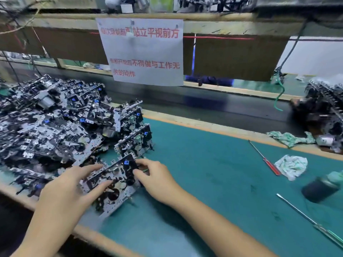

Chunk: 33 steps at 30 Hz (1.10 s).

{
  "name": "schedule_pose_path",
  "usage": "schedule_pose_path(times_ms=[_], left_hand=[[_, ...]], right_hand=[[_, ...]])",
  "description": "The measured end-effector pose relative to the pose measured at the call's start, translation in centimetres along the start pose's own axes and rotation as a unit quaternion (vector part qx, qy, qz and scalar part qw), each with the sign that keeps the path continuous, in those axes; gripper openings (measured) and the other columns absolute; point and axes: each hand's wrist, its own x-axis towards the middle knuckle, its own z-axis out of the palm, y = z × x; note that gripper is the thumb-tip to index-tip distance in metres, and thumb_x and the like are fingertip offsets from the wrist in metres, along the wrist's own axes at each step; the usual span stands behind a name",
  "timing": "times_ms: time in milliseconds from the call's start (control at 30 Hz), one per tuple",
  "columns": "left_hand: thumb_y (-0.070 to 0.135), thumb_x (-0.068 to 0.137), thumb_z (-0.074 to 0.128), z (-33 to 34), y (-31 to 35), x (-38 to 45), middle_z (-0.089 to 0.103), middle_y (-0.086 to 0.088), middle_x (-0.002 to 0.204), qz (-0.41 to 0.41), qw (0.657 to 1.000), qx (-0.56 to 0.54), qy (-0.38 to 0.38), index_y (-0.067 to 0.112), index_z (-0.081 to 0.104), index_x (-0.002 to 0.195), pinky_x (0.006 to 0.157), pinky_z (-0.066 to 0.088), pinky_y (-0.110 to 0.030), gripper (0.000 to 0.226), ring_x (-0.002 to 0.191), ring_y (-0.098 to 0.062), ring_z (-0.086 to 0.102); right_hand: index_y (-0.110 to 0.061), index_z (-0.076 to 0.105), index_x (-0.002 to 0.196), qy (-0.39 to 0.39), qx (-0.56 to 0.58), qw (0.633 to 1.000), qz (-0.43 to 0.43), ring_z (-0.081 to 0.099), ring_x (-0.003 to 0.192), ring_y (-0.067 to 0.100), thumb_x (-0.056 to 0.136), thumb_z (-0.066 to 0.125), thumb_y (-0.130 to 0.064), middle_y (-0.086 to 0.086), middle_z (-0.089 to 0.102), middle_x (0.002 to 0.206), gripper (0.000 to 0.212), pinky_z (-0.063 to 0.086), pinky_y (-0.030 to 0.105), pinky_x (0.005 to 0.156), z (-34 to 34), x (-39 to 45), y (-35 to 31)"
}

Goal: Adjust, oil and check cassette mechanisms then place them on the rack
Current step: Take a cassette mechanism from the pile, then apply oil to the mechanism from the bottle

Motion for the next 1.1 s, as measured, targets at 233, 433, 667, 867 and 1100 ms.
schedule_pose_path(times_ms=[233,433,667,867,1100], left_hand=[[0.063,0.069,0.068,2.2,5.7,0.3,0.054,0.019,0.081,0.13,0.983,-0.129,-0.025,0.032,0.068,0.101,0.058,0.039,-0.009,0.045,0.053,-0.001,0.051],[0.039,0.071,0.072,9.5,14.7,1.6,0.056,0.017,0.084,0.218,0.95,-0.222,-0.032,0.023,0.07,0.104,0.059,0.043,-0.017,0.037,0.058,-0.003,0.05],[0.017,0.074,0.078,16.5,20.2,0.0,0.046,0.01,0.102,0.384,0.9,-0.203,0.021,0.026,0.052,0.106,0.048,0.047,-0.02,0.043,0.071,-0.008,0.054],[0.046,0.084,0.061,17.6,18.7,-0.5,0.048,0.005,0.102,0.513,0.84,-0.175,0.029,0.023,0.051,0.103,0.054,0.049,-0.023,0.031,0.069,-0.013,0.06],[0.077,0.062,0.065,17.6,18.8,-1.3,0.037,0.005,0.135,0.498,0.832,-0.189,-0.158,0.03,0.04,0.132,0.109,0.026,-0.026,0.088,0.125,-0.012,0.038]], right_hand=[[-0.025,0.063,0.118,0.083,0.081,0.993,0.016,0.064,0.098,0.005,0.093,0.057,-0.024,-0.011,0.069,0.108,0.026,0.047,0.027,0.094,-7.3,-6.9,2.5],[-0.032,0.062,0.103,0.276,0.18,0.943,0.052,0.063,0.097,-0.003,0.077,0.056,-0.05,-0.023,0.069,0.098,0.032,0.041,0.004,0.077,-14.6,-13.6,6.3],[-0.026,0.065,0.091,0.35,0.213,0.906,0.11,0.06,0.084,-0.014,0.087,0.053,-0.046,-0.025,0.069,0.085,0.024,0.039,-0.002,0.07,-18.1,-19.3,10.0],[-0.01,0.062,0.084,0.336,0.215,0.912,0.099,0.065,0.1,0.013,0.097,0.042,-0.021,-0.002,0.074,0.098,0.026,0.045,0.014,0.082,-17.6,-21.1,11.6],[-0.006,0.065,0.086,0.345,0.21,0.911,0.078,0.068,0.095,0.016,0.077,0.057,-0.04,0.003,0.074,0.092,0.036,0.05,0.023,0.088,-17.2,-21.1,12.1]])
